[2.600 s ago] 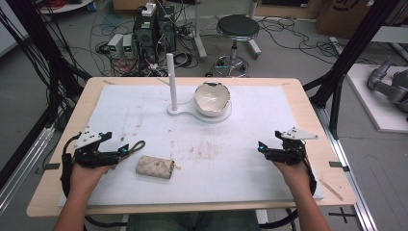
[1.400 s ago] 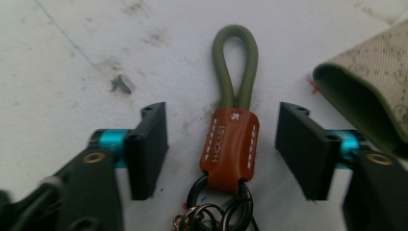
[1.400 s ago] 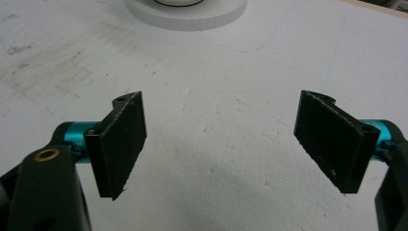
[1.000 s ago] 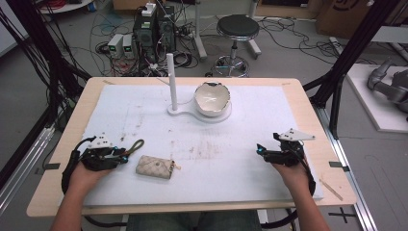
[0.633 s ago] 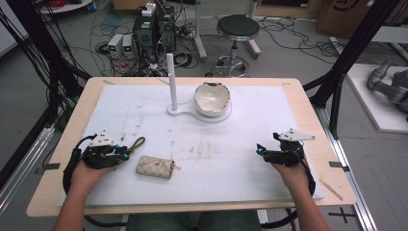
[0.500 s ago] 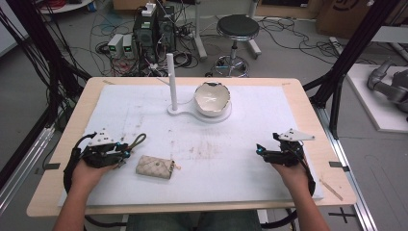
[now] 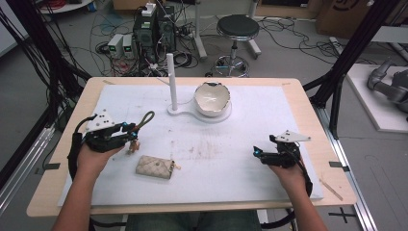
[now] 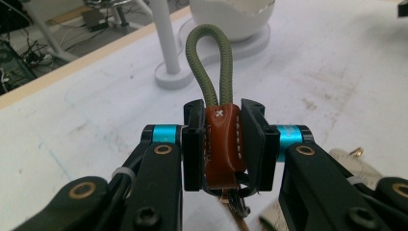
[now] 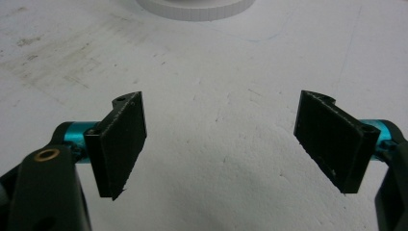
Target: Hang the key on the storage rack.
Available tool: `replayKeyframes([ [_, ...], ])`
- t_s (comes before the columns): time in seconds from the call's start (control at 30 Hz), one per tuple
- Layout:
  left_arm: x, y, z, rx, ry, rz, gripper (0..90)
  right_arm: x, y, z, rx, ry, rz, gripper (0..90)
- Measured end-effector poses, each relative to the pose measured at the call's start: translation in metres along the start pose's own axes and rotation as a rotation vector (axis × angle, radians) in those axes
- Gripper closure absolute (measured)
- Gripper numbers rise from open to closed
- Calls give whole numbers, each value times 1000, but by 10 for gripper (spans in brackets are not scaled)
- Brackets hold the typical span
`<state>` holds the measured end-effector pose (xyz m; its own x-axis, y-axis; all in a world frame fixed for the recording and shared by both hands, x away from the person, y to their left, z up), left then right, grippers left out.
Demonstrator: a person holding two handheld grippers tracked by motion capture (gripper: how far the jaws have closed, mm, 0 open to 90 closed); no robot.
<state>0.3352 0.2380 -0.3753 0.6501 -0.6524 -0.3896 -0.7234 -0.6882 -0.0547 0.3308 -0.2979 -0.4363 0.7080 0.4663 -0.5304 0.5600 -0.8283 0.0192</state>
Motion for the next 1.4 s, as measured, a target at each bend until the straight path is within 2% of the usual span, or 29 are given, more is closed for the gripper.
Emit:
replayKeyframes([
  [0.27,7,-3,-34,39,43,52,715,0,1,0,6,-1,6,190],
  [0.43,14,0,-57,79,51,64,715,1,1,0,7,-4,5,190],
  [0.5,16,0,-62,85,58,65,715,1,1,0,8,-1,6,190],
  [0.77,31,-9,-93,114,63,54,714,0,2,0,13,3,6,190],
  [1.03,41,-17,-109,118,58,35,714,-1,4,1,19,3,9,190],
  [1.23,49,-23,-113,124,37,21,714,-1,5,1,24,5,11,190],
  [1.3,52,-27,-113,110,46,12,714,-1,5,1,22,5,11,190],
  [1.4,55,-32,-111,101,29,-2,714,-2,5,2,21,6,11,190],
])
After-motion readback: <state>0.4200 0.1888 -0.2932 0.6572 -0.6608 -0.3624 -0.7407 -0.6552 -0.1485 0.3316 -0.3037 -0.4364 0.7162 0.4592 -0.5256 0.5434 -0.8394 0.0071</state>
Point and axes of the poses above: each handheld gripper's, and its own axes: x roughly forward along the jaws, z roughly out of its underside, y roughly to its right, the point moved 1 cm from there along x, roughly forward along the jaws, and after that the axes turned 3 degrees about y, right-handed, at the moved point
